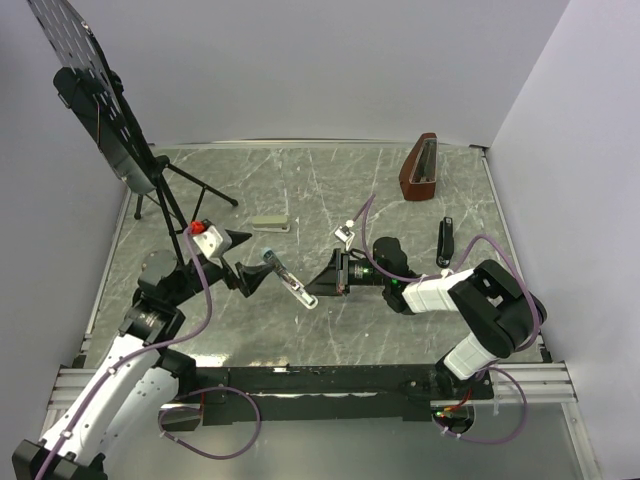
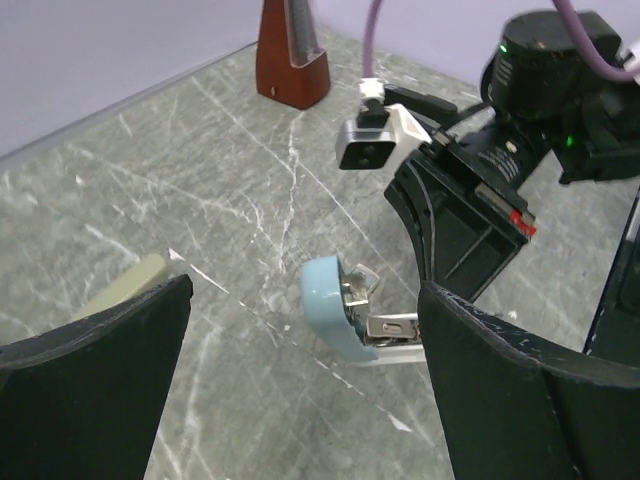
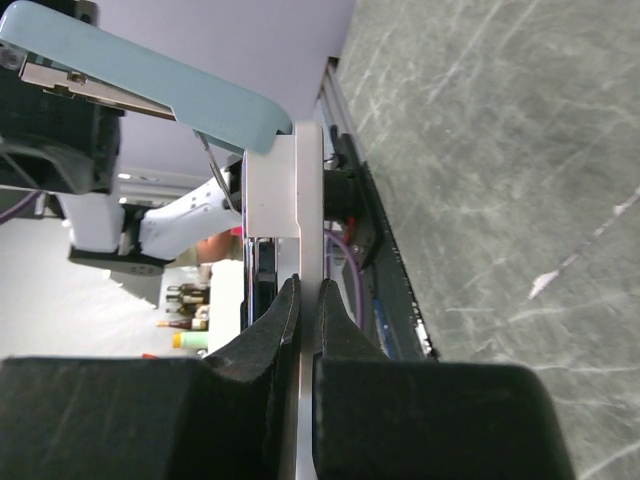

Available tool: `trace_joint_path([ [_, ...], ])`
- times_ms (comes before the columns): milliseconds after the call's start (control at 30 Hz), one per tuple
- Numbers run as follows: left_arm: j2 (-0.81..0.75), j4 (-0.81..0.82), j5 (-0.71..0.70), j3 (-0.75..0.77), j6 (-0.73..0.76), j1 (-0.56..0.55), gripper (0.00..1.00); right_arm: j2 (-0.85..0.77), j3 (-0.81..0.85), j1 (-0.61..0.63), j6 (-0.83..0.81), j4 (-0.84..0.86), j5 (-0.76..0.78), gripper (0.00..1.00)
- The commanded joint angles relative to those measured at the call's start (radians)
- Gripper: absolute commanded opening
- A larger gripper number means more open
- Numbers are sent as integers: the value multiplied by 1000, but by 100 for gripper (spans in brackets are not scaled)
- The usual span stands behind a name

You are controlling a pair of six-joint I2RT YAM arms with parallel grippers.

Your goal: Load the staples into the stapler

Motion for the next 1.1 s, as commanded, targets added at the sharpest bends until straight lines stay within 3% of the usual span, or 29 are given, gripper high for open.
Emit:
trace_joint_path([
  [0,-56,2,101,1,138,-4,99,-3,12,-7,38,137,-51,0],
  [233,-108,-164,251,30,347,-3,99,-33,31,-7,-10,82,-112,0],
  [500,39,-345,411,146,536,6,99,-87,33,-18,-65,16,-166,0],
  [767,137,-360,577,214,591,66,98,-102,42,-20,-85,-10,-204,0],
  [967,245,-503,687,292,724,71,91,-101,47,-24,-77,-6,-216,0],
  [1067,297,-604,732,337,824,69,83,-105,53,-23,-88,-27,-216,0],
])
